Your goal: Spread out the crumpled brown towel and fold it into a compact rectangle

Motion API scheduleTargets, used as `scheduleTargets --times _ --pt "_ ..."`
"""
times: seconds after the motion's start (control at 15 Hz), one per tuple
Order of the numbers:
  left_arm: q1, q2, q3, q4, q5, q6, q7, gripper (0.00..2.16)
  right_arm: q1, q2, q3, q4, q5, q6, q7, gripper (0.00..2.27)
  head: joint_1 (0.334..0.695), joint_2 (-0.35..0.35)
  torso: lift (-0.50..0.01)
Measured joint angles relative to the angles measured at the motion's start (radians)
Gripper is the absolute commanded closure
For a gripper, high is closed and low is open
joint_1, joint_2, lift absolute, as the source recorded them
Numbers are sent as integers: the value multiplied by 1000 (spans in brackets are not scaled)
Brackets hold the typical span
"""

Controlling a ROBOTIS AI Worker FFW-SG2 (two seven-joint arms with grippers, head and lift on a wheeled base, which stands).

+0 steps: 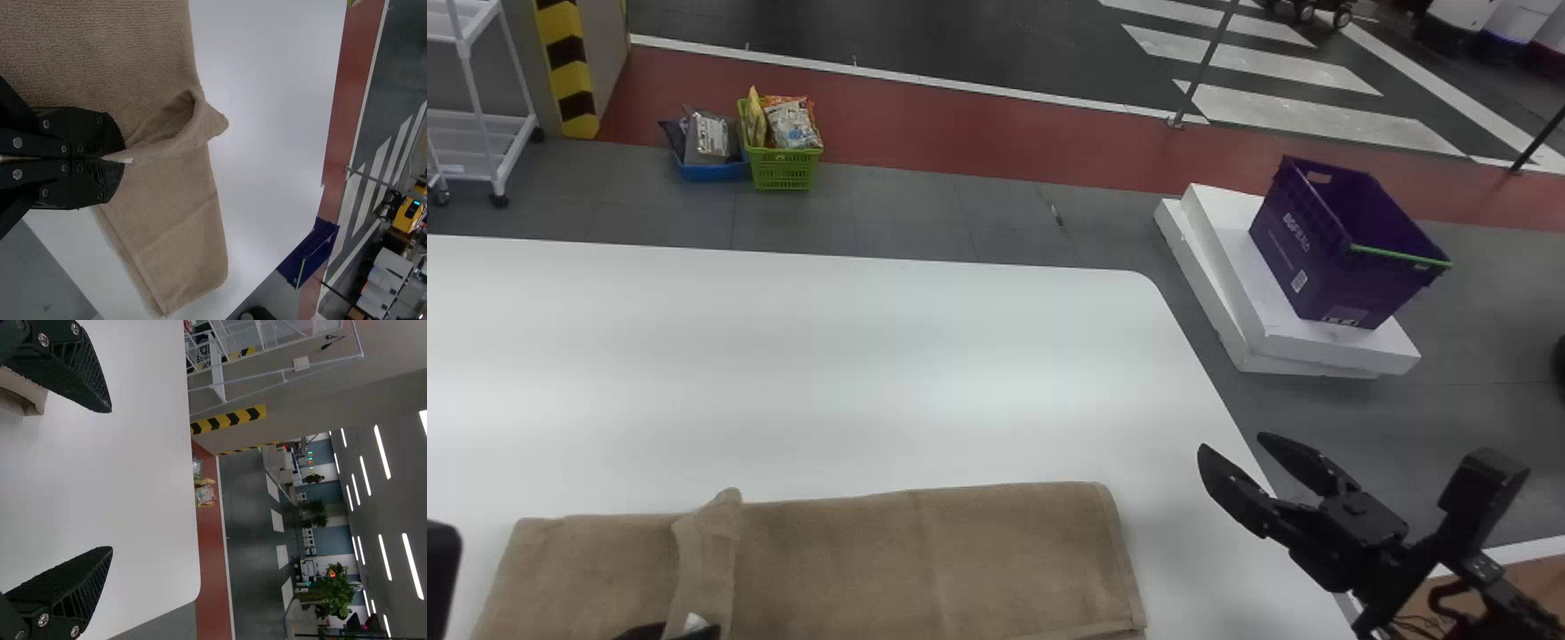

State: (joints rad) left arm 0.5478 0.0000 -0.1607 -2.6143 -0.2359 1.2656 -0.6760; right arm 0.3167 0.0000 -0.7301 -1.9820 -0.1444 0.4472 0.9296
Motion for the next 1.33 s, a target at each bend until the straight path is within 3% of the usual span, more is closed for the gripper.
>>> scheduleTargets --times 0.2,0.33,0.73,1.33 --pt "-41 0 -86 38 -7 -30 142 1426 3 0 1 0 -1 0 0 63 695 -350 -127" --pt "-68 0 -128 60 -7 -47 188 1426 9 0 0 0 -2 -3 1 63 695 -350 -127" --pt "-70 14 -199 36 -9 57 196 1426 18 0 -18 7 -20 -18 2 63 695 -350 -127" --pt "-104 18 -290 65 -9 10 296 1426 15 0 -28 14 -21 -18 3 63 695 -350 -127"
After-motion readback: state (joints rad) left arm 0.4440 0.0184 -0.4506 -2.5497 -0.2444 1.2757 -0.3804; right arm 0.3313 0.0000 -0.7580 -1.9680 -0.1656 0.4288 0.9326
